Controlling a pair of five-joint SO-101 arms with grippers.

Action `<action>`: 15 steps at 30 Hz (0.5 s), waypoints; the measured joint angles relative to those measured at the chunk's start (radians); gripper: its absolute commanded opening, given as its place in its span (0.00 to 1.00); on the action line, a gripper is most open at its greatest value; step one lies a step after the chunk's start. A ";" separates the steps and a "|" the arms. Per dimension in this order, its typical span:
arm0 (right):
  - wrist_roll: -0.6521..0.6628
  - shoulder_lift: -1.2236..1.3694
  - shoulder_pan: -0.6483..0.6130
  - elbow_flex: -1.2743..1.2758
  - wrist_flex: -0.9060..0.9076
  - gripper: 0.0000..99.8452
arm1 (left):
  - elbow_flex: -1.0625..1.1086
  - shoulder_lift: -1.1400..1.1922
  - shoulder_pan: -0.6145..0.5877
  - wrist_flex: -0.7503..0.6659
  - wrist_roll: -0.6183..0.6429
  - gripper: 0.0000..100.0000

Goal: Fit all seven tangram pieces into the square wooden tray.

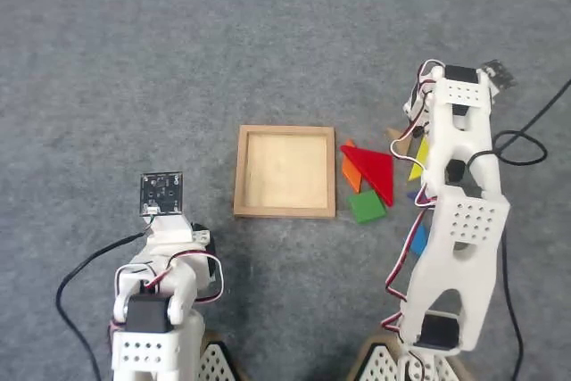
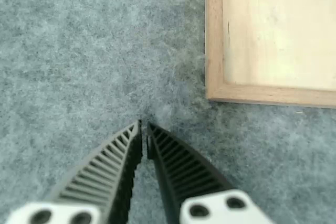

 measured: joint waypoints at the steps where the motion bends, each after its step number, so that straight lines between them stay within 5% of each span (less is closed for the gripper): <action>1: 0.000 0.000 0.002 -0.002 0.000 0.35 | 0.000 0.000 0.000 0.000 0.000 0.01; 15: -0.003 0.011 0.063 -0.023 0.011 0.21 | 0.000 0.000 0.000 0.000 0.000 0.01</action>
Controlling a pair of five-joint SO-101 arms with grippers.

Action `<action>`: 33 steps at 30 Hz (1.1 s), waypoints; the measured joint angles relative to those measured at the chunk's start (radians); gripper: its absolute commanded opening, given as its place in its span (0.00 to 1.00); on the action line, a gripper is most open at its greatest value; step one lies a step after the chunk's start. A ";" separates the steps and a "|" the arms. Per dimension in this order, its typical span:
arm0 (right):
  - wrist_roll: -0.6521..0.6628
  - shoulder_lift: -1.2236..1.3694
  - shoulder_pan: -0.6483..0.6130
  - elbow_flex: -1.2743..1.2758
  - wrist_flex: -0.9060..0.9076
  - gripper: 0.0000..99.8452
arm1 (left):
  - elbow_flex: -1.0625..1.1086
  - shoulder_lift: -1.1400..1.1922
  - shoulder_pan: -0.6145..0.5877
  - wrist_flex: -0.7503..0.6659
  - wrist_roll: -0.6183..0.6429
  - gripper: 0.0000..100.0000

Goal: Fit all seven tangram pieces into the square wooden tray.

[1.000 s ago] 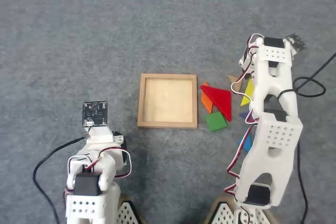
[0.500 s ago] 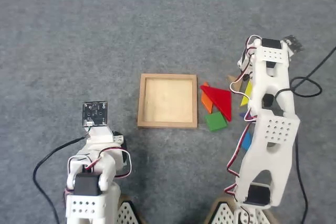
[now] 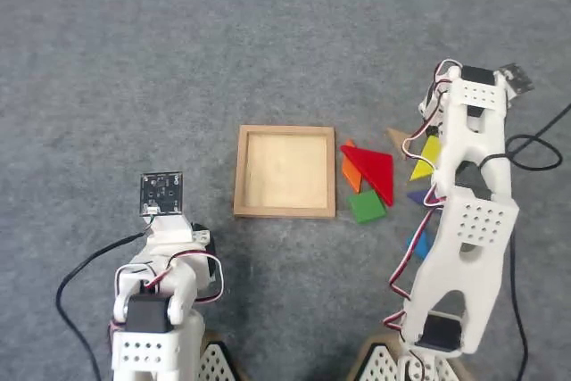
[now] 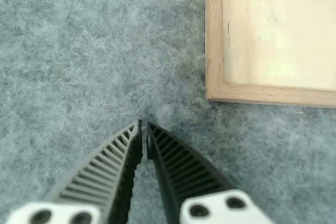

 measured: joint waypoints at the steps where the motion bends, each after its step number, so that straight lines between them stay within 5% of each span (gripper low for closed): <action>1: 0.000 0.000 0.000 0.000 0.008 0.21 | 0.000 0.000 0.000 0.000 0.000 0.01; 14: 0.252 -0.081 -0.129 0.002 0.117 0.18 | 0.000 0.000 0.000 0.000 0.000 0.01; 21: 0.500 -0.153 -0.216 0.002 0.196 0.36 | 0.000 0.000 0.000 0.000 0.000 0.01; 33: 0.657 -0.032 -0.238 0.002 0.132 0.36 | 0.000 0.000 0.000 0.000 0.000 0.01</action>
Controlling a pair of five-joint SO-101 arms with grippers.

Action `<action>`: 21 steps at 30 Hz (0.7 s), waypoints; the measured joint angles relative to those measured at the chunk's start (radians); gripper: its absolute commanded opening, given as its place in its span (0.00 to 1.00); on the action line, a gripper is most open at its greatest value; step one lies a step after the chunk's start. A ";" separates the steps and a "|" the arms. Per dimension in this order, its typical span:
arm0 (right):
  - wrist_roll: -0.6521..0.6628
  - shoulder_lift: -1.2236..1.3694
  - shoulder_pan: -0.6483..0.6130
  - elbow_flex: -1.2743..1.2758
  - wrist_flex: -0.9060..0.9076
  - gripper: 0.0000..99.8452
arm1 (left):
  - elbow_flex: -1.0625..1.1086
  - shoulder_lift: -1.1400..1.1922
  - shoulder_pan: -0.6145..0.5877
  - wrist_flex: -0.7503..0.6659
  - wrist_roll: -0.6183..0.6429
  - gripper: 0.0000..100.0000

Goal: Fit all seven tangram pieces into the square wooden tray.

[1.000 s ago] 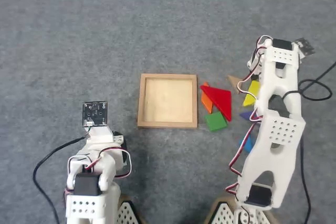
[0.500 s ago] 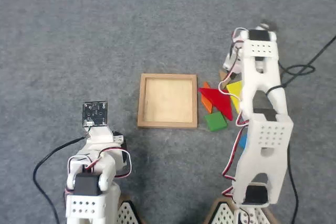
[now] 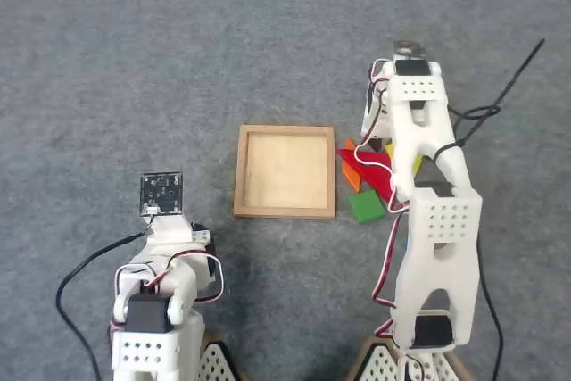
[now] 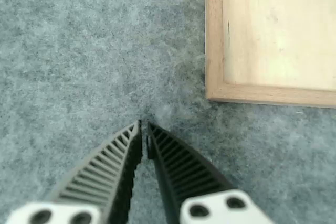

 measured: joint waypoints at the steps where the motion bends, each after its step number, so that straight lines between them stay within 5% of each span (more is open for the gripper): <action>1: 0.005 0.000 0.008 0.000 -0.005 0.36 | 0.000 0.000 0.000 0.000 0.000 0.01; 21: -0.005 0.041 0.052 -0.011 -0.011 0.27 | 0.000 0.000 0.000 0.000 0.000 0.01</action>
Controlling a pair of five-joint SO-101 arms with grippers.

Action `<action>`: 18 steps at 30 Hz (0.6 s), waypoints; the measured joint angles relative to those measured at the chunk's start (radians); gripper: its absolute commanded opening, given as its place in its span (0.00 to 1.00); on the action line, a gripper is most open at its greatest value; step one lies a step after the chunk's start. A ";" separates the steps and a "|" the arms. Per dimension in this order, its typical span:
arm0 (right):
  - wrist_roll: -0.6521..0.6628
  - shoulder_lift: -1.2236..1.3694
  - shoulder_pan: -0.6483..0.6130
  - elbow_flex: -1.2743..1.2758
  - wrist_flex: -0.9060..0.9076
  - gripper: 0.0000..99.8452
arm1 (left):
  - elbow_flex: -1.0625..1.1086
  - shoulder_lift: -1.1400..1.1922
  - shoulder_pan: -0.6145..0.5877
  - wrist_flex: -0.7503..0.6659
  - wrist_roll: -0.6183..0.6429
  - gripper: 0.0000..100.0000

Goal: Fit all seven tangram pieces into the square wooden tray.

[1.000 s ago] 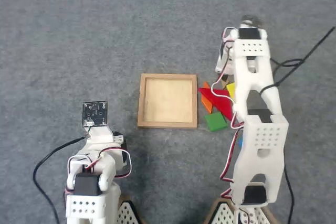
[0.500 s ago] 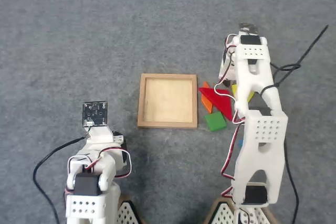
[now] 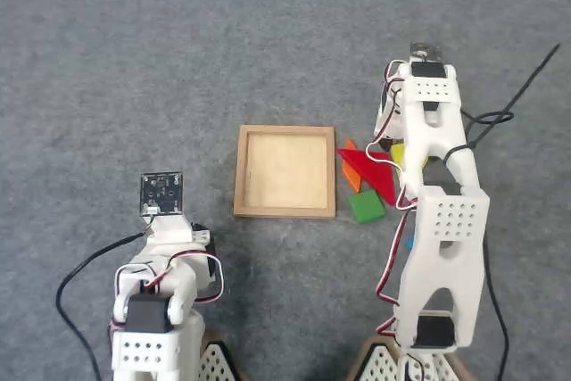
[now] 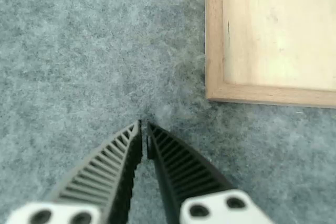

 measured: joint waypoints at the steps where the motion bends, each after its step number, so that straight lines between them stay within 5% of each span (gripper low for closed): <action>1: 0.000 0.000 0.000 0.000 0.000 0.27 | 0.000 0.000 0.000 0.000 0.000 0.01; 18: -0.003 -0.046 -0.020 0.000 0.118 0.27 | 0.000 0.000 0.000 0.000 0.000 0.01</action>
